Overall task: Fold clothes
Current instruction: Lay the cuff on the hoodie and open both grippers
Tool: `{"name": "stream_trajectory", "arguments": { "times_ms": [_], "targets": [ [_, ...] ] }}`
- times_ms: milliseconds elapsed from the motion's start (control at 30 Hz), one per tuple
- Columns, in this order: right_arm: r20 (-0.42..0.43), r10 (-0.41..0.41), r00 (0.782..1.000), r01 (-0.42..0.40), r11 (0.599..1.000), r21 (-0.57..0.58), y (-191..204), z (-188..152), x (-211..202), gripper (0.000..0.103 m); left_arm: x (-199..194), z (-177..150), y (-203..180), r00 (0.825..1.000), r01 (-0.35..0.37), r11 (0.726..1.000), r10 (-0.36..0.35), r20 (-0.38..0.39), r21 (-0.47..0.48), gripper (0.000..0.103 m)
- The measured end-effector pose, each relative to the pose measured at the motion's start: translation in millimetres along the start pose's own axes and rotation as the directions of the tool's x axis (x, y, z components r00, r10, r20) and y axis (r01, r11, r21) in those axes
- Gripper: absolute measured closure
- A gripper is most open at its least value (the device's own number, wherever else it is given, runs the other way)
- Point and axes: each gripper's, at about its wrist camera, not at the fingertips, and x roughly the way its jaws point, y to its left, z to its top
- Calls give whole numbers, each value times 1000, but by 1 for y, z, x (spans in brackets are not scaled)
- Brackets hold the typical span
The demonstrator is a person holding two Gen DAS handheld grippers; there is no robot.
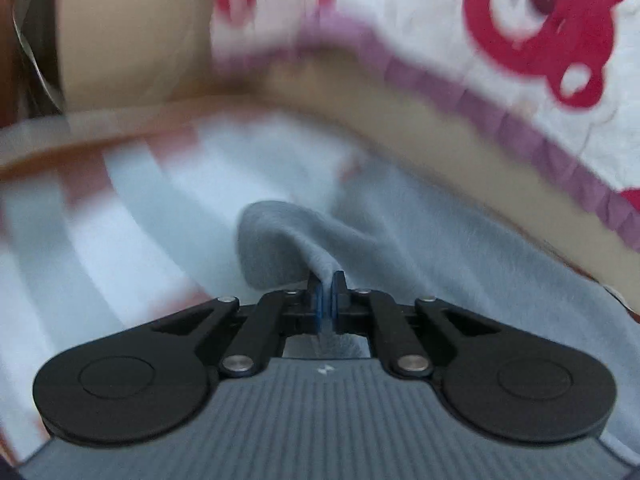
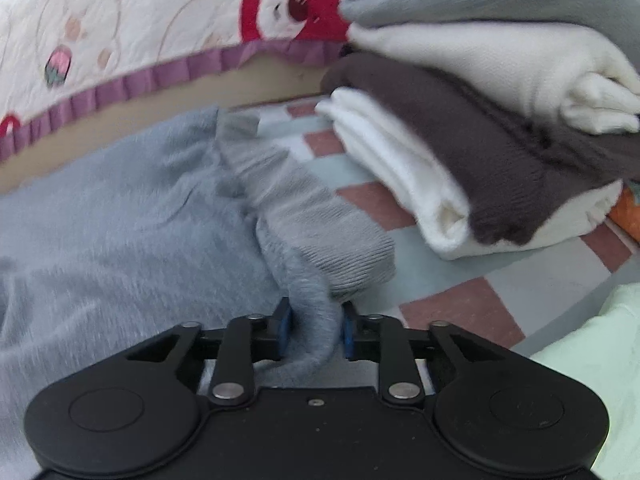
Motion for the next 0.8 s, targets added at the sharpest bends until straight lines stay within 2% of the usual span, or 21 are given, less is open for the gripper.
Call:
{"name": "stream_trajectory", "arguments": {
  "times_ms": [133,167,233,267,300,333,367,433,533,600,667,733,800],
  "targets": [
    [-5,-34,999,34,999,-35,4,0,2,83,-10,8,1,999,-29,995,26,40,91,98],
    [-2,-44,999,43,998,-53,7,-1,2,83,-10,8,2,999,-42,993,39,32,107,92],
    [-6,-73,997,73,994,-85,13,-1,2,82,-1,-2,11,994,-87,991,93,-52,105,90],
    [-8,-90,996,89,992,-90,15,-1,2,81,-7,-6,16,994,-90,990,96,-51,105,84],
    [-10,-106,994,104,990,-92,16,-1,1,73,-17,-10,21,997,-66,991,71,-39,116,79],
    [-16,-129,992,127,988,-92,18,-1,0,65,-28,-14,26,999,-37,990,42,-31,133,63],
    [-31,-138,990,137,989,-59,16,0,-5,48,-41,-18,31,999,-16,988,21,-31,154,51],
    [-61,-156,986,156,988,8,12,1,-16,46,-66,-23,41,999,26,977,-17,-44,211,50],
    [-19,-126,992,127,987,103,9,1,-46,44,-96,-25,56,996,57,960,-37,-78,274,48],
    [25,-88,996,86,993,83,17,5,-61,44,-106,-20,68,994,62,955,-34,-99,292,43],
    [35,13,999,-14,1000,24,39,7,-64,44,-107,-20,82,989,92,952,-54,-136,291,38],
    [38,116,993,-114,993,-35,61,10,-67,44,-103,-24,93,975,154,954,-105,-197,256,37],
    [36,217,976,-213,973,-95,82,12,-70,44,-91,-32,99,949,221,957,-166,-270,186,37]
  ]
}}
